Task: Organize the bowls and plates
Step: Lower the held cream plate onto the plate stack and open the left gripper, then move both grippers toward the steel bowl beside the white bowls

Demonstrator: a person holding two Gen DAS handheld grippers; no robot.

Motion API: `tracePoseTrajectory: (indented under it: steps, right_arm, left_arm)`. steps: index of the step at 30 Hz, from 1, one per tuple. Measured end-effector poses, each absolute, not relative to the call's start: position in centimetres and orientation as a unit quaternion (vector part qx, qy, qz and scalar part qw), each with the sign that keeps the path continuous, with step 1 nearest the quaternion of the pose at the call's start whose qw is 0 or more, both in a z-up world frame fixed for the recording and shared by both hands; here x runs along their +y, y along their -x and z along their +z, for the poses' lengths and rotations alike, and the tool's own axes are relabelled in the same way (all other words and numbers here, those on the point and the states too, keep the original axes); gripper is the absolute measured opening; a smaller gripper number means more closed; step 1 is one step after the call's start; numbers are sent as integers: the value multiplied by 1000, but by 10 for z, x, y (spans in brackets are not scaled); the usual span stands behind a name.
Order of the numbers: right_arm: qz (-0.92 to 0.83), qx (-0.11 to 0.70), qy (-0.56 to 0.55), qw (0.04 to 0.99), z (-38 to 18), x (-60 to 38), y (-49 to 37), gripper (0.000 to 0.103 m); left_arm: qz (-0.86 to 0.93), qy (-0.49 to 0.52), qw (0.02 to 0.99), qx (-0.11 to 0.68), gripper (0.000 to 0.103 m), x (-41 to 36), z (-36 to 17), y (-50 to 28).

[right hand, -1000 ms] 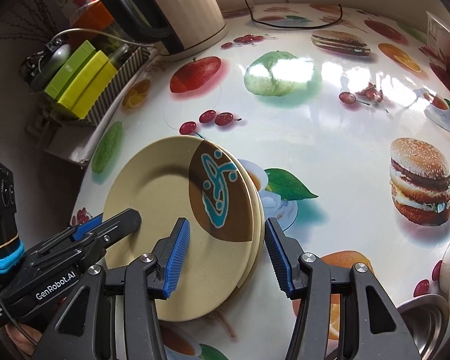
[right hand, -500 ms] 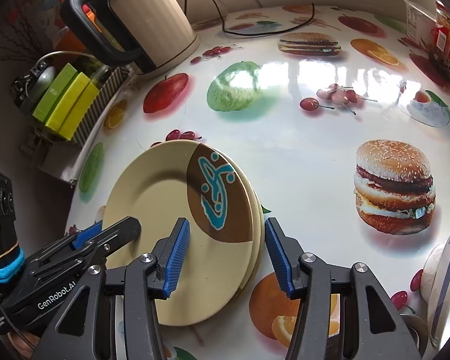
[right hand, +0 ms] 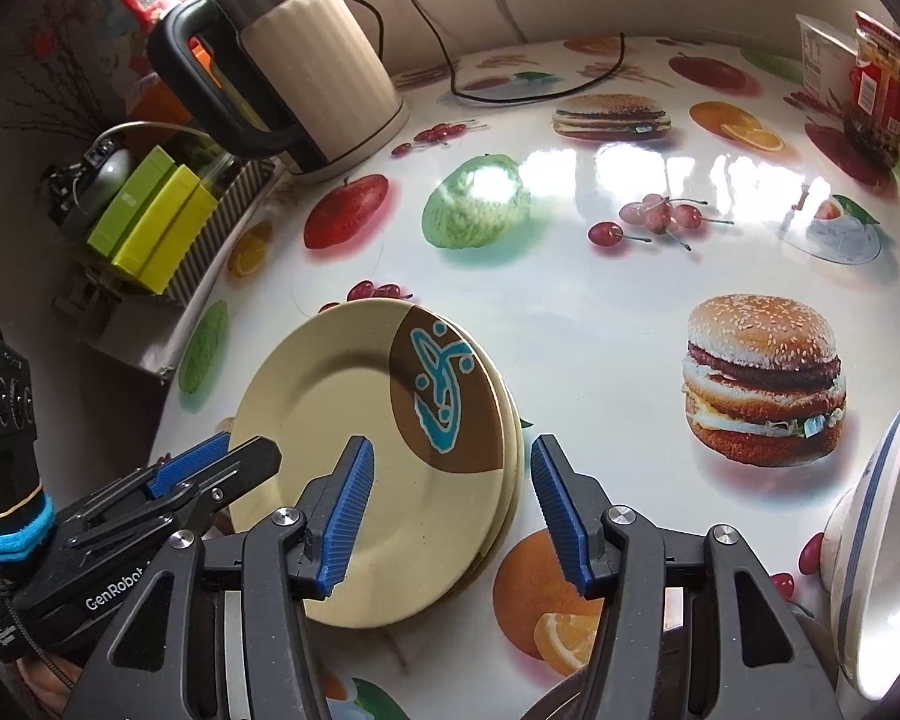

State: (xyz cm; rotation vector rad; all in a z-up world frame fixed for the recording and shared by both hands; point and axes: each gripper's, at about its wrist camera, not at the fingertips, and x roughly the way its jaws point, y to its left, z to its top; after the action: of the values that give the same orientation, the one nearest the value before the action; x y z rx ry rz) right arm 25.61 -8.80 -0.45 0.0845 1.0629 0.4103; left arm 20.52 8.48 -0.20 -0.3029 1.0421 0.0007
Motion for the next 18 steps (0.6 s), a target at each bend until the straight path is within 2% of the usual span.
tracePoseTrajectory:
  steps: [18]
  right_arm:
    - [138, 401, -46, 905, 66, -157, -167, 60]
  left_arm:
    - [-61, 105, 892, 436, 46, 21, 53, -143]
